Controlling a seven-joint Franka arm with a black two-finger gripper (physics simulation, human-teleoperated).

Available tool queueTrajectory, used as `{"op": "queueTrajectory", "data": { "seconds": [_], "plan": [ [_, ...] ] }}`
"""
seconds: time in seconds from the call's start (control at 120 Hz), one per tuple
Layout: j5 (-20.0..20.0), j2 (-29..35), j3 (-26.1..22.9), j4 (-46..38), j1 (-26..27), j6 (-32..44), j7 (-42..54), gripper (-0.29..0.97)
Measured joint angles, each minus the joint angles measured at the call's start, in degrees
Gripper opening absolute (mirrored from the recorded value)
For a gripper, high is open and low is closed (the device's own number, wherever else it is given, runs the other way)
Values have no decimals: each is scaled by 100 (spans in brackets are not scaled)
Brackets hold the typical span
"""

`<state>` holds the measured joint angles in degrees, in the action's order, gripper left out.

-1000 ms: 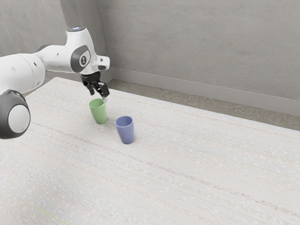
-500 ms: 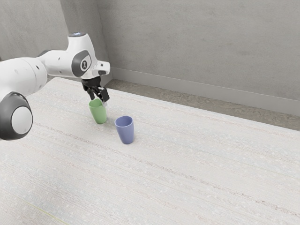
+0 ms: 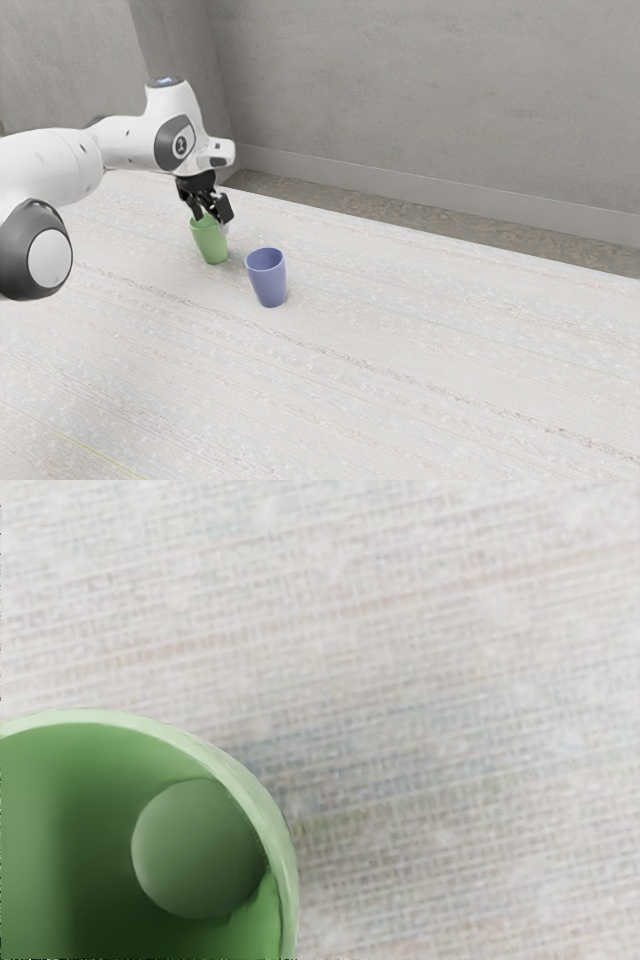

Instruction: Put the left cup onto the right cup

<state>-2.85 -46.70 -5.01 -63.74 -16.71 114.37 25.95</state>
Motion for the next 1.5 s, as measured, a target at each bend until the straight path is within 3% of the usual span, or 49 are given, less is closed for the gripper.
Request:
{"op": "queueTrajectory", "data": {
  "seconds": [0.642,0.958,1.5],
  "plan": [
    [4,-64,44,-62,-15,110,28,67],
    [4,-106,38,-30,-12,177,34,53],
    [-13,-177,0,83,-16,284,72,42]
  ]
}}
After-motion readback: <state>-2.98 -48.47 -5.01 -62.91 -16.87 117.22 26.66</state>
